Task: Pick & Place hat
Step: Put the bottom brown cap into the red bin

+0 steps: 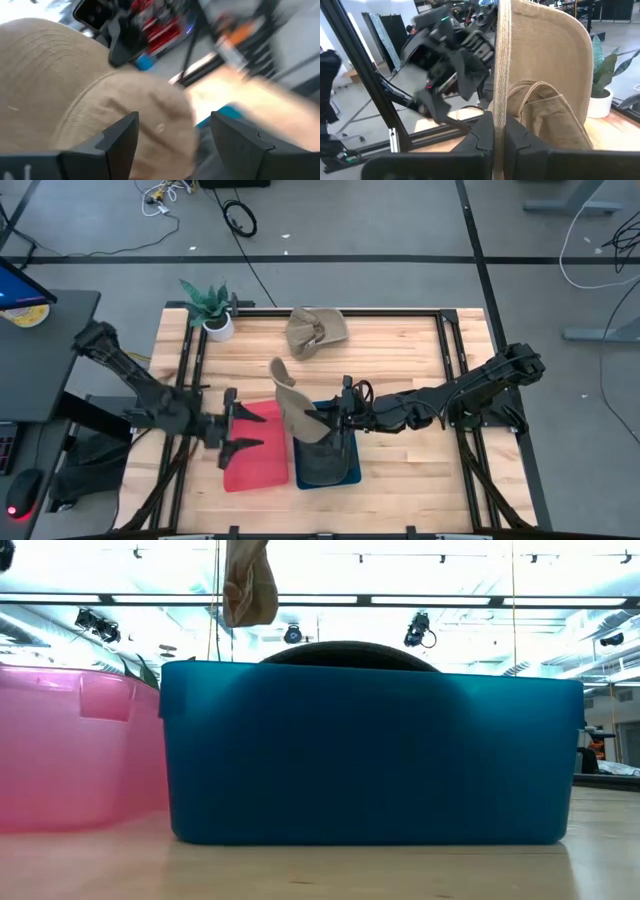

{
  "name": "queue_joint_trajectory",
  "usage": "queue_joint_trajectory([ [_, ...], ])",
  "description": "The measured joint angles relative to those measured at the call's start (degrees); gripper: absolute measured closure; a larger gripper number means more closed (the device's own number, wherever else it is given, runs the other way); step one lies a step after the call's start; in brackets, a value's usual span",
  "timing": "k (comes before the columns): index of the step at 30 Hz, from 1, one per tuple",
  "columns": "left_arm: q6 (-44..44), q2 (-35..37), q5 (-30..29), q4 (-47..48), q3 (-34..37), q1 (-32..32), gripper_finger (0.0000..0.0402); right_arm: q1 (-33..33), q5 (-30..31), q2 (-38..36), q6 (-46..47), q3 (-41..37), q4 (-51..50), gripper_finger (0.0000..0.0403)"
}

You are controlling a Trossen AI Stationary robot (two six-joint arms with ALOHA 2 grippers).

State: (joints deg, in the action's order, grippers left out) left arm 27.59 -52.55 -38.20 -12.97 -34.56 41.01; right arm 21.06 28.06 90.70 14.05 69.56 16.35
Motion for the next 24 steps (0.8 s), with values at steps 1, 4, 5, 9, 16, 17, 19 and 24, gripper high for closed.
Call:
queue_joint_trajectory([
  [1,2.31,-2.33,-4.78,-0.08,-1.05,1.84,0.015,0.0,0.0,0.0,0.42,0.0,0.15,0.0394],
  [4,9.91,-9.88,-17.26,-1.1,-4.57,5.84,0.015,0.02,-0.01,0.0,0.54,0.0,0.69,0.0394],
  [5,12.03,-12.56,-20.85,-1.74,-5.81,6.51,0.015,0.04,-0.01,0.0,0.89,0.0,0.91,0.0394],
  [9,19.22,-22.66,-30.74,-3.06,-10.67,6.7,0.015,0.04,-0.96,0.0,1.8,0.0,2.13,0.0394],
  [16,24.07,-31.49,-42.12,-3.33,-17.65,5.11,0.015,0.98,-4.12,0.0,1.58,0.0,5.36,0.0394],
  [17,24.05,-31.81,-42.91,-3.37,-18.18,4.87,0.015,1.11,-4.14,0.0,1.47,0.0,5.36,0.0394],
  [19,24.04,-31.94,-44.9,-3.28,-18.82,4.78,0.015,1.22,-4.21,0.0,1.4,0.0,5.24,0.0394],
  [24,22.99,-31.91,-51.65,-3.31,-20.7,4.9,0.015,1.14,-5.58,0.0,2.88,0.0,4.27,0.0394],
])
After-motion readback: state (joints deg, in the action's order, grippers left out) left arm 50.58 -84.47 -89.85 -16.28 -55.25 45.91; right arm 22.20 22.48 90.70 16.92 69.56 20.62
